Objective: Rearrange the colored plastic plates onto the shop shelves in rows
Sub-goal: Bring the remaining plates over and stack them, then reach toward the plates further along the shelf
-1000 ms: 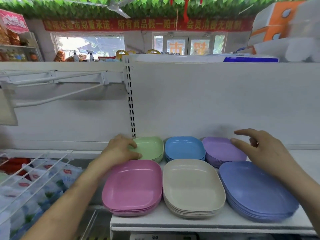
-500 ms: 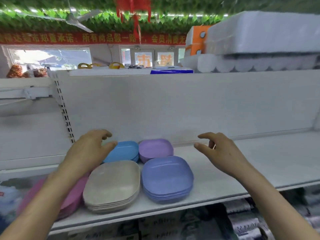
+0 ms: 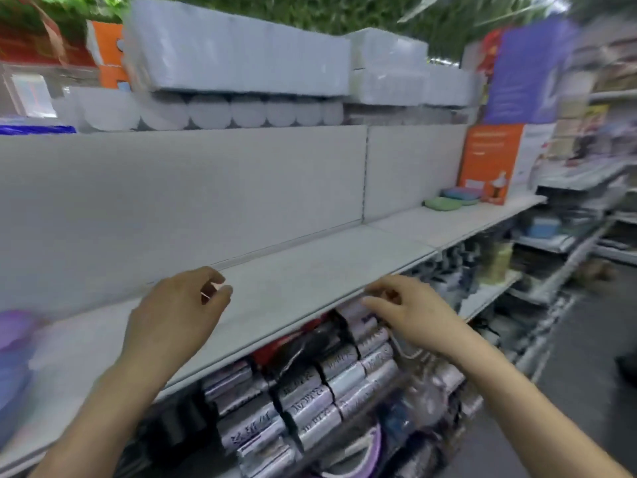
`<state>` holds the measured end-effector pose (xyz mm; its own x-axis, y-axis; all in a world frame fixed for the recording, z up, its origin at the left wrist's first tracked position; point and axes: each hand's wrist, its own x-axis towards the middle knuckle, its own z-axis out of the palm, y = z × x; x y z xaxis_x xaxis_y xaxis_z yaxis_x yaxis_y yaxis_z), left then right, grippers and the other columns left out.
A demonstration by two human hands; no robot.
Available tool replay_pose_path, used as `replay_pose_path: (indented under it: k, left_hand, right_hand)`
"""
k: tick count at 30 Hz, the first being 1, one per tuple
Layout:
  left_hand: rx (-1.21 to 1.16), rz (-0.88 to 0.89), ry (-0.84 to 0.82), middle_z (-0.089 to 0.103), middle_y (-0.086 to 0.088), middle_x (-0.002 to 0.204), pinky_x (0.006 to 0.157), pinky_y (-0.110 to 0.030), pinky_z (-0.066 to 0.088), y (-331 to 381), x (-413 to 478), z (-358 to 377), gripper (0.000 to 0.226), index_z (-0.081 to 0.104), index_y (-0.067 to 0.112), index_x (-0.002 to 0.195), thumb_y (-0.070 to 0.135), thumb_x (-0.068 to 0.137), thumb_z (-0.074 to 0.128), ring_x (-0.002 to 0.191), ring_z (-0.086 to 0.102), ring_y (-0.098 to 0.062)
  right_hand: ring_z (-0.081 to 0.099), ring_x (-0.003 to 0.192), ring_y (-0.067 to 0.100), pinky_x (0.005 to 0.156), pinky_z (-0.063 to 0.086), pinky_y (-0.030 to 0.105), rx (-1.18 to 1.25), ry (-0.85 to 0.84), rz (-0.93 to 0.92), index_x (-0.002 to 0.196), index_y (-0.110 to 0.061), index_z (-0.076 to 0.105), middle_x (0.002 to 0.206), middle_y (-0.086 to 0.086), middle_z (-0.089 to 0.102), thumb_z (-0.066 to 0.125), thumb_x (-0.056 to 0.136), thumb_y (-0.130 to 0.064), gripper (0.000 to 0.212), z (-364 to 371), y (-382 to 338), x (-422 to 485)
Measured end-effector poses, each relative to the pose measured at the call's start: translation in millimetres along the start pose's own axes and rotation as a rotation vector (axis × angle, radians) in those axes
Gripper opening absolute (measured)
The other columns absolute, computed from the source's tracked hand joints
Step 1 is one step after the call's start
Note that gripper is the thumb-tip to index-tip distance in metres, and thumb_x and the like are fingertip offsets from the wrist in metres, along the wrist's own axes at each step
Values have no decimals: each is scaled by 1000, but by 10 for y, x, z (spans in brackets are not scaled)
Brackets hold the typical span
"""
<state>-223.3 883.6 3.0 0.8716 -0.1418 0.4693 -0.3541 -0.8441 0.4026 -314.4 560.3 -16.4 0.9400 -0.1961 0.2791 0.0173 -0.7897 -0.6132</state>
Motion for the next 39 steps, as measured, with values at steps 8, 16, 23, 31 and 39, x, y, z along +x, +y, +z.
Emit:
replay_pose_path:
  k: [8, 16, 23, 31, 39]
  left_hand:
    - [-69, 194, -211, 66, 22, 98, 77, -34, 48, 1488, 438, 1337, 26, 63, 45, 116, 58, 96, 52, 94, 63, -17]
    - [-155, 325, -270, 69, 17, 105, 78, -34, 51, 2905, 1147, 2734, 31, 61, 41, 118, 59, 96, 49, 99, 65, -21]
    - [-259, 299, -318, 68, 18, 103, 83, -37, 54, 3883, 2015, 3681, 33, 62, 40, 125, 56, 98, 49, 98, 65, -17]
    - [-205, 255, -298, 66, 19, 101, 82, -36, 54, 4369, 2629, 4255, 35, 61, 39, 128, 54, 100, 47, 97, 64, -16]
    - [-73, 128, -224, 62, 23, 100, 77, -32, 50, 4658, 2907, 4689, 33, 59, 43, 127, 56, 101, 43, 93, 61, -6]
  right_hand:
    - [63, 75, 16, 71, 54, 39, -63, 101, 179, 114, -31, 69, 87, 1, 66, 60, 100, -48, 23, -951, 1160, -162]
    - [64, 84, 1, 79, 57, 30, -183, 155, 311, 114, -41, 68, 96, -14, 67, 60, 99, -52, 20, -1607, 2547, 326]
    - [63, 80, 3, 75, 55, 26, -300, 134, 330, 114, -39, 69, 93, -12, 65, 59, 99, -51, 21, -2301, 3401, 1340]
    - [62, 85, 5, 78, 55, 31, -215, 122, 231, 111, -36, 70, 94, -13, 66, 60, 99, -48, 20, -2501, 4109, 2461]
    - [64, 88, 6, 78, 55, 30, -13, 57, 129, 109, -38, 72, 99, -11, 68, 63, 98, -48, 17, -2563, 4944, 3756]
